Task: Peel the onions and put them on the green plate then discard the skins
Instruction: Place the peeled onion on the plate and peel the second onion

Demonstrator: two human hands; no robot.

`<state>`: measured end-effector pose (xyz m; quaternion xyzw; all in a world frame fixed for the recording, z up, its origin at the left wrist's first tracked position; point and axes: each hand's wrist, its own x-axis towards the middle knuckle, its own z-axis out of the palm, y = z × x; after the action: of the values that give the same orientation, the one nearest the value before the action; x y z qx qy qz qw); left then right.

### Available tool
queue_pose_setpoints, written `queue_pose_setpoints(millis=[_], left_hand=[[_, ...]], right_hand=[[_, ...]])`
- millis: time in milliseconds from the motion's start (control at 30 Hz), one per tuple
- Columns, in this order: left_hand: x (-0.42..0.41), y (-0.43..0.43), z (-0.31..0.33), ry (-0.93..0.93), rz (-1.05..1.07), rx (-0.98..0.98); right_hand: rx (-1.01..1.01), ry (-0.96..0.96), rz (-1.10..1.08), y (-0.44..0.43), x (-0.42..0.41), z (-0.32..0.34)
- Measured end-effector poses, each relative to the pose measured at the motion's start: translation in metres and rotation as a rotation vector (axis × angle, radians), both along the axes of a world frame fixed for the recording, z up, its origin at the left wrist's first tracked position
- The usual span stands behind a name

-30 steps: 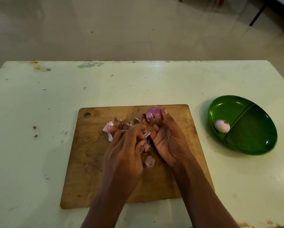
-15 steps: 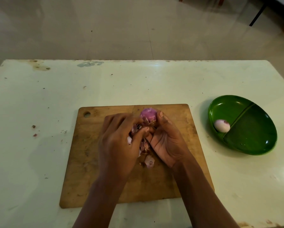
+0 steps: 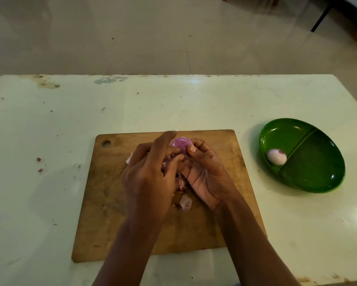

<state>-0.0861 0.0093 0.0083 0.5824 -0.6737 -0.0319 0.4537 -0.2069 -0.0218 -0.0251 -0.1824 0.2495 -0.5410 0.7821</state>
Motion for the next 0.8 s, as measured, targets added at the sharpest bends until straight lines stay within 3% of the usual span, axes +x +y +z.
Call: queue_pose_setpoints(millis=[367, 600, 667, 800], left_hand=[[-0.0056, -0.0018, 0.0008, 0.007, -0.03, 0.061], [-0.001, -0.0011, 0.0032, 0.348, 0.01, 0.158], [0.0022, -0.0032, 0.0045, 0.316, -0.036, 0.195], [0.0013, -0.0055, 0.0022, 0.046, -0.091, 0.171]], right_hand=[[0.017, 0.007, -0.022, -0.0012, 0.0009, 0.0001], [0.116, -0.048, -0.035, 0.0011, 0.0025, 0.0071], [0.127, -0.065, -0.032, 0.0011, 0.0017, 0.0058], [0.073, -0.018, 0.01, 0.0017, 0.0026, 0.0034]])
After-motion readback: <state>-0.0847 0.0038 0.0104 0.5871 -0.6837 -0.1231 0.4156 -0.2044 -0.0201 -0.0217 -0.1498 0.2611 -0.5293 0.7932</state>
